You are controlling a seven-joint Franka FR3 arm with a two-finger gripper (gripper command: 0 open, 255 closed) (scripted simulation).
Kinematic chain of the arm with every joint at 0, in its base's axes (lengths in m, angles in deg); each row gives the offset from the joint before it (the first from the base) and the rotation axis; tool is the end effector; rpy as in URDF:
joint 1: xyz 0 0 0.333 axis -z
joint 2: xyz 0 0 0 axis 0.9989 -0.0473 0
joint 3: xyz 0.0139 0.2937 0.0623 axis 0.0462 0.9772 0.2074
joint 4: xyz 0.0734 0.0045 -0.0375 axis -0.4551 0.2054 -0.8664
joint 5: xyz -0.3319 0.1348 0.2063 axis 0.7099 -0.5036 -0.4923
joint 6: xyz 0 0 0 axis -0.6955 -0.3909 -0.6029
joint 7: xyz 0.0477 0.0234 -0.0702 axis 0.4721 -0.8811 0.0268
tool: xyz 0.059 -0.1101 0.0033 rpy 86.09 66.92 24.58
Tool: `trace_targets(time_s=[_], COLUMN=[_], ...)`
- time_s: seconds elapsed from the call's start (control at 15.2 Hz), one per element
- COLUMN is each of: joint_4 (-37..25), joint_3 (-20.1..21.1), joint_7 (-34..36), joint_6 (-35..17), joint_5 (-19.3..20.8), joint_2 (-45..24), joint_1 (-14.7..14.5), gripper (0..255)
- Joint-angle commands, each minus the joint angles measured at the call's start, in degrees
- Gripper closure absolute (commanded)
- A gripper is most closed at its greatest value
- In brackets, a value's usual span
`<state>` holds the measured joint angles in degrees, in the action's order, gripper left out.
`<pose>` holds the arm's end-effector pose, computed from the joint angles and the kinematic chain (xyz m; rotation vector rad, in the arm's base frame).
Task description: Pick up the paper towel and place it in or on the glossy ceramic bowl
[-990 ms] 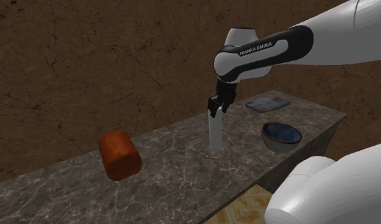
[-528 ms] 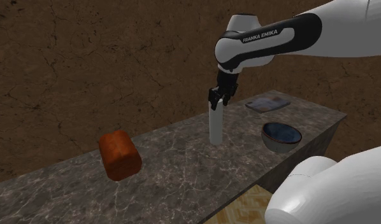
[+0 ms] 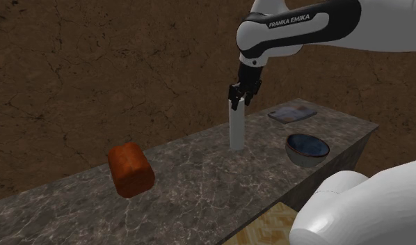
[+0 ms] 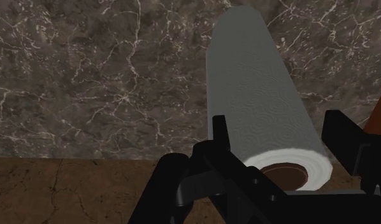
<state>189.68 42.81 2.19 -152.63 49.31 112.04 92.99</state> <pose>0.3828 -0.2075 0.5216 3.0995 -0.2369 0.3157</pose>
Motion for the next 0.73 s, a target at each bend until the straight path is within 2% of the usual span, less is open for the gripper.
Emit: trace_targets(time_s=[0.0, 0.26, 0.66], joint_4=[-1.5, -4.3, -7.6], joint_3=[0.3, 0.6, -5.3], joint_7=[0.1, 0.1, -7.6], joint_6=[1.4, 4.0, 8.1], joint_5=[-0.2, -0.5, 1.6], joint_2=[-0.1, -0.3, 1.3], joint_1=[-0.1, -0.3, 2.1], gripper=[255, 255, 255])
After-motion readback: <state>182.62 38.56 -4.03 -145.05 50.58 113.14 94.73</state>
